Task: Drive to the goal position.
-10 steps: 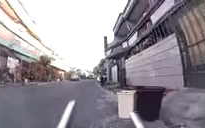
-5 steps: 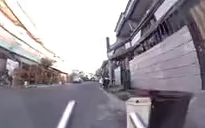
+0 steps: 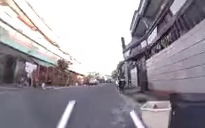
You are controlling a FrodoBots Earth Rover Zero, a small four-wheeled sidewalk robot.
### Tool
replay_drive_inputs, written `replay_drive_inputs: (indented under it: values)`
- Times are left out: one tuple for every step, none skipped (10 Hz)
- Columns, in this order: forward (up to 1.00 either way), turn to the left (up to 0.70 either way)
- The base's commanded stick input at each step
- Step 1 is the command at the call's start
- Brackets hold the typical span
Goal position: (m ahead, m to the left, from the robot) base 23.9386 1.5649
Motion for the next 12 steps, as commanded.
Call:
replay_drive_inputs:
  values:
    - [0.00,0.85]
    - [0.00,0.85]
    - [0.00,0.85]
    - [0.00,0.85]
    - [0.00,0.00]
    - [0.00,0.00]
    - [0.00,0.00]
    - [0.00,0.00]
    - [0.00,0.00]
    - [0.00,0.00]
    - [0.00,0.00]
    - [0.00,0.00]
